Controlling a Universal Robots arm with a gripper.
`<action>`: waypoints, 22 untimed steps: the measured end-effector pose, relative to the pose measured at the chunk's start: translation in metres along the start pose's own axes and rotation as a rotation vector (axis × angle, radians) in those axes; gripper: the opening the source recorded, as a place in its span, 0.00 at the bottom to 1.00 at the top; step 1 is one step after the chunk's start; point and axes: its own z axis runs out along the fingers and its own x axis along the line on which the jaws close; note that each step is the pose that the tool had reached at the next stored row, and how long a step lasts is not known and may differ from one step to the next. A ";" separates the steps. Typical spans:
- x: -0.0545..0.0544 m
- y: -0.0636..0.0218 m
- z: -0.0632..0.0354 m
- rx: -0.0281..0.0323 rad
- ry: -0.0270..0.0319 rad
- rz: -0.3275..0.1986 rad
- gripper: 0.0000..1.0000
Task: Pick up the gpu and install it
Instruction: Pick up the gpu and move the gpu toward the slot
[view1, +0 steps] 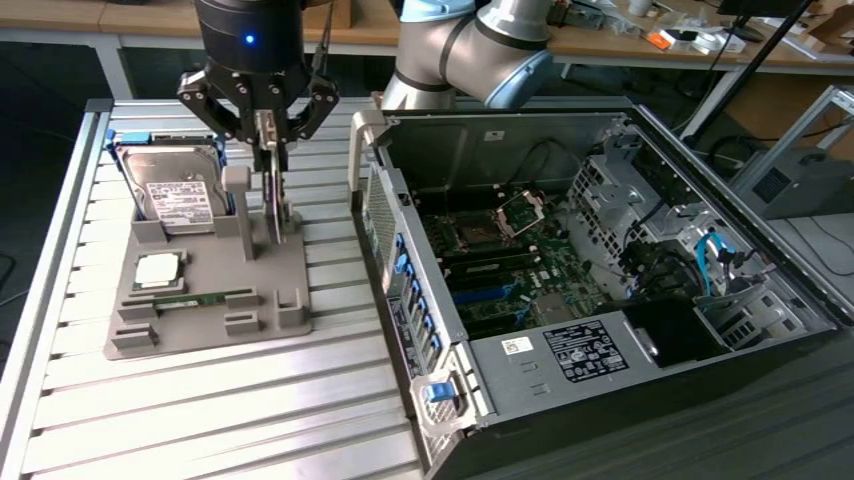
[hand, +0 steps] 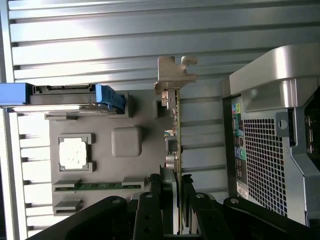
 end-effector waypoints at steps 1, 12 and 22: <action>0.000 0.0000 -0.0004 0.0001 0.0000 0.000 0.27; 0.000 0.0003 -0.0044 -0.0001 0.0000 0.000 0.27; 0.000 0.0005 -0.0085 -0.0001 0.0000 0.000 0.27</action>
